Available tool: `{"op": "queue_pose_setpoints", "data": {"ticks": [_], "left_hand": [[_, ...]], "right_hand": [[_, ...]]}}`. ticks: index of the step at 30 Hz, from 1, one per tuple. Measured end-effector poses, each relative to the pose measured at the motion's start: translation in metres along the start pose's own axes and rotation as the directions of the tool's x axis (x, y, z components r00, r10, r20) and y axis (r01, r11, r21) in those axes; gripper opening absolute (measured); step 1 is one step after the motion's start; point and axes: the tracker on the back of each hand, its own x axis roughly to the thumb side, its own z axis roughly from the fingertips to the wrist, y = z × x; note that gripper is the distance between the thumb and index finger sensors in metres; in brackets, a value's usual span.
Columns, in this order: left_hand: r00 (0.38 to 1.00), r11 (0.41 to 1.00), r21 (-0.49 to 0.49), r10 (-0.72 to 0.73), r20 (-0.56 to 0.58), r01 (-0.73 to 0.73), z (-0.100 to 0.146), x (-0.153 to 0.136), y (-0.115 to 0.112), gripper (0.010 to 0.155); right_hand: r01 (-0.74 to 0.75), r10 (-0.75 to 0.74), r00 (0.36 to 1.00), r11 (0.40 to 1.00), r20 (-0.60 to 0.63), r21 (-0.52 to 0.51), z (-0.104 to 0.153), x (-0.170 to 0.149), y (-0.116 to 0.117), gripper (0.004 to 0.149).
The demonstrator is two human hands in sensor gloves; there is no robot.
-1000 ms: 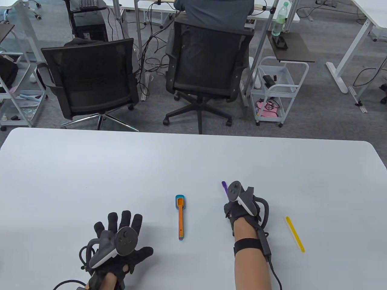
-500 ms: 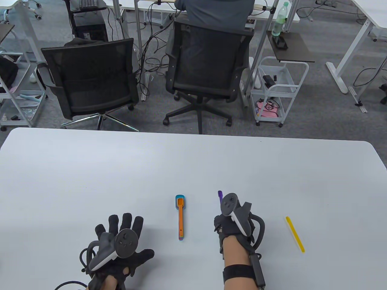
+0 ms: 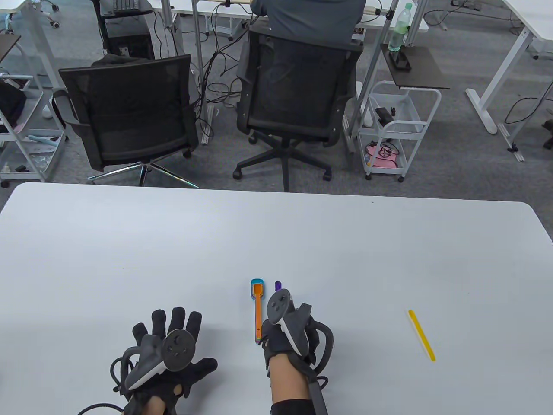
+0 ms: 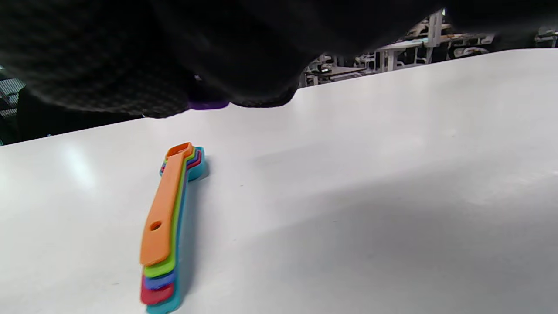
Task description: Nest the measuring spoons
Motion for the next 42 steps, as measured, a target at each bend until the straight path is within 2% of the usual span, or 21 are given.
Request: {"op": "queue_pose_setpoints", "data": {"ticks": [7, 15, 42], "left_hand": [[1.000, 1.000, 0.004, -0.007, -0.013, 0.007, 0.001, -0.002, 0.001, 0.110], [1.000, 1.000, 0.001, -0.012, -0.024, 0.012, 0.001, -0.003, 0.003, 0.109], [0.999, 1.000, -0.010, -0.011, -0.037, 0.011, -0.002, -0.006, 0.005, 0.108]], "right_hand": [[-0.031, 0.031, 0.999, 1.000, 0.036, 0.004, 0.000, 0.022, 0.019, 0.057], [-0.034, 0.033, 0.998, 0.999, 0.045, 0.020, -0.008, 0.028, 0.035, 0.057], [-0.041, 0.040, 0.998, 0.999, 0.048, 0.030, -0.011, 0.029, 0.035, 0.057]]}}
